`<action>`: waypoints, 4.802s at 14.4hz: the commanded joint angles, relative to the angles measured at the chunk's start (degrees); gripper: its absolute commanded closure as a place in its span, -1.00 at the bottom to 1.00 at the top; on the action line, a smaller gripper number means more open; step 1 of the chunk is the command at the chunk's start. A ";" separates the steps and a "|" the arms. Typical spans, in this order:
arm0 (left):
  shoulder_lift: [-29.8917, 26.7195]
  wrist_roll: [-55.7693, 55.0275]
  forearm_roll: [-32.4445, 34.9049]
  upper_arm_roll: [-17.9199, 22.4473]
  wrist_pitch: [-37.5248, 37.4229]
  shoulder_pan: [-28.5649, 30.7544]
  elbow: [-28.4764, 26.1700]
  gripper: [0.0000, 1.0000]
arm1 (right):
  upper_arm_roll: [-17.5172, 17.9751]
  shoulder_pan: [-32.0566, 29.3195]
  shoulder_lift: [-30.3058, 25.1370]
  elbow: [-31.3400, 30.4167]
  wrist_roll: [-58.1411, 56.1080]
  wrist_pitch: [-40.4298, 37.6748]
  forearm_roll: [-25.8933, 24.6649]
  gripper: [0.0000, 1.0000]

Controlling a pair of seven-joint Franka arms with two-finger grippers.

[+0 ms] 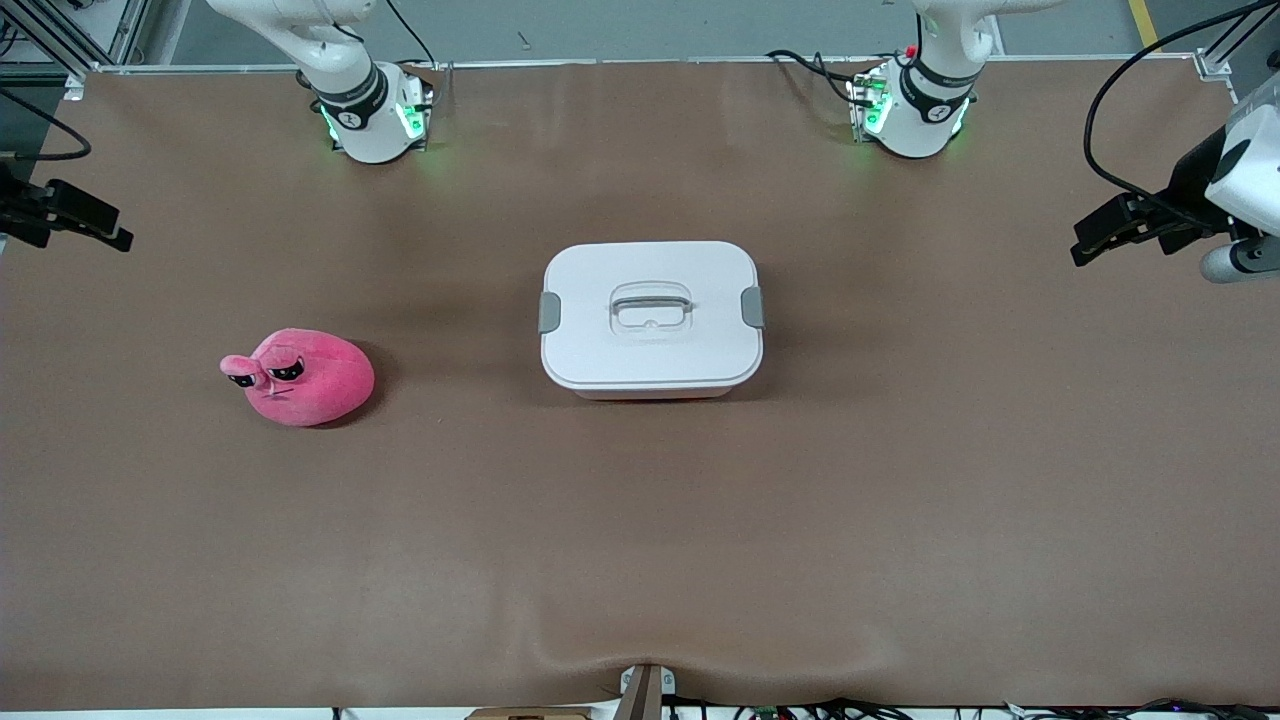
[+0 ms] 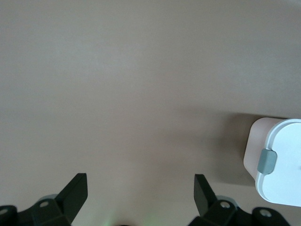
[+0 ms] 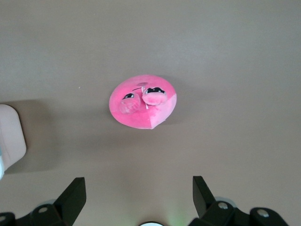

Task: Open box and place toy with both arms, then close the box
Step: 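Raise both grippers from rest toward the table, then move the left gripper to the lid handle while the right gripper reaches the toy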

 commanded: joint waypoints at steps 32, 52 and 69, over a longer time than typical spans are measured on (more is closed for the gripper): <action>6.83 -46.55 -6.42 -0.89 -0.73 -12.17 3.18 -1.00 | -0.06 3.28 3.31 -12.16 -3.63 15.37 -0.19 -1.00; 11.58 -81.28 -7.23 -1.15 4.01 -23.50 2.13 -1.00 | -0.15 4.69 6.03 -28.51 -22.70 39.10 -0.10 -1.00; 18.69 -109.58 0.94 -1.15 17.10 -37.12 -0.68 -1.00 | -0.23 6.09 10.70 -28.86 -28.06 41.65 -0.54 -1.00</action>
